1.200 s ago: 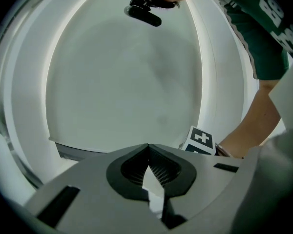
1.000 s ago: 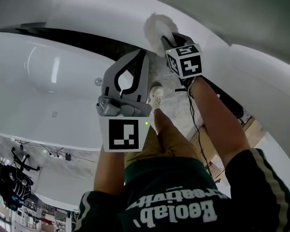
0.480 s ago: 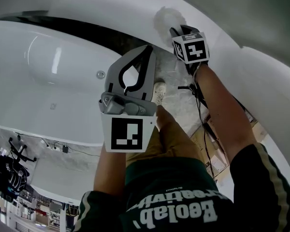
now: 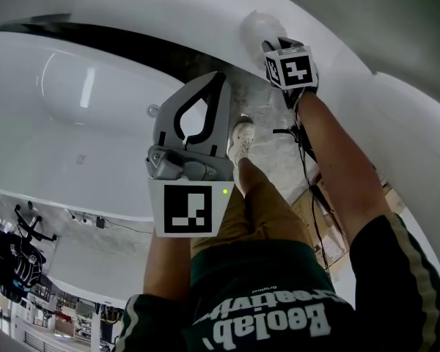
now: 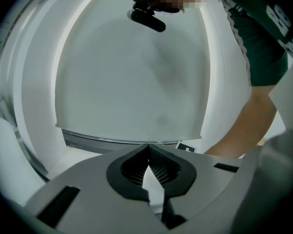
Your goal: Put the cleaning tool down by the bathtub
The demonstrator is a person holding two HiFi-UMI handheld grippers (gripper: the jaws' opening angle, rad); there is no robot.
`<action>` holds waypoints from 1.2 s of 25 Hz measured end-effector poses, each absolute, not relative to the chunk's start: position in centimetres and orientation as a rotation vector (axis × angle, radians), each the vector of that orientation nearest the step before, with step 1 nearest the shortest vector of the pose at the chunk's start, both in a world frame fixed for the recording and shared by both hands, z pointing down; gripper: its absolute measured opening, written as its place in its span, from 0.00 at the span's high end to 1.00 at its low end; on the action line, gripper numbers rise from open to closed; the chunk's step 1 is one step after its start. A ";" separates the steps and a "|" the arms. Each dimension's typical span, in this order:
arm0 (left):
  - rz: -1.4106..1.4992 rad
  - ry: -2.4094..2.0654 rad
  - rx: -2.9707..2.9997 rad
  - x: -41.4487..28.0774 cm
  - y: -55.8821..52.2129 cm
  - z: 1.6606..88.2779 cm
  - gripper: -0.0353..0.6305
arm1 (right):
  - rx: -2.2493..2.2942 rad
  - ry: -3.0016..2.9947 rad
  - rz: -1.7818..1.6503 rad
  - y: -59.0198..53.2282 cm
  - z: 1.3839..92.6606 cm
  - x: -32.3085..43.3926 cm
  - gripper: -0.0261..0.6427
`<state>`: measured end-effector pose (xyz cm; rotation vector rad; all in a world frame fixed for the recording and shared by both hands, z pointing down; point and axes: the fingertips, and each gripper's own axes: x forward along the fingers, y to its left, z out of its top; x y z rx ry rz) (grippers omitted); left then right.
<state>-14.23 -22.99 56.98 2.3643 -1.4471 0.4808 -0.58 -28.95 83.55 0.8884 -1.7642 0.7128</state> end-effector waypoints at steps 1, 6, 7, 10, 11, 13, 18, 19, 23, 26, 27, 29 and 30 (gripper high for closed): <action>0.483 -1.451 2.365 -14.3 -23.0 57.1 0.93 | 0.887 -1.764 0.711 -29.0 83.6 -0.5 0.82; 0.515 -1.452 2.331 -14.8 -22.6 58.0 0.93 | 0.869 -1.770 0.716 -29.0 83.9 -0.6 0.82; 0.509 -1.455 2.321 -14.7 -22.6 58.0 0.93 | 0.867 -1.773 0.721 -28.9 83.8 -0.5 0.82; 0.495 -1.459 2.313 -14.1 -22.9 57.7 0.93 | 0.872 -1.784 0.739 -29.0 83.8 -0.5 0.82; 0.493 -1.455 2.318 -13.8 -22.8 57.5 0.93 | 0.878 -1.785 0.742 -29.0 83.7 -0.4 0.82; 0.492 -1.446 2.321 -13.1 -22.6 57.3 0.93 | 0.897 -1.787 0.740 -28.9 83.5 -0.1 0.82; 0.502 -1.429 2.327 -12.1 -22.6 57.5 0.93 | 0.941 -1.855 0.812 -29.1 83.3 -0.6 0.48; 0.501 -1.429 2.325 -12.2 -22.7 57.7 0.93 | 0.934 -1.872 0.841 -29.0 83.4 -1.0 0.47; 0.509 -1.440 2.293 -12.4 -22.8 58.0 0.93 | 0.912 -1.869 0.826 -28.9 83.1 -1.2 0.47; 0.480 -1.445 2.263 -12.5 -22.6 57.6 0.93 | 0.928 -1.866 0.831 -28.8 82.6 -1.1 0.47; 0.476 -1.445 2.260 -12.5 -22.6 57.6 0.93 | 0.931 -1.867 0.825 -28.7 82.4 -1.0 0.47; 0.467 -1.449 2.257 -12.5 -22.7 57.5 0.93 | 0.939 -1.872 0.816 -28.7 82.0 -1.0 0.46; 0.463 -1.448 2.259 -12.5 -22.7 57.4 0.93 | 0.945 -1.875 0.819 -28.7 81.7 -1.0 0.46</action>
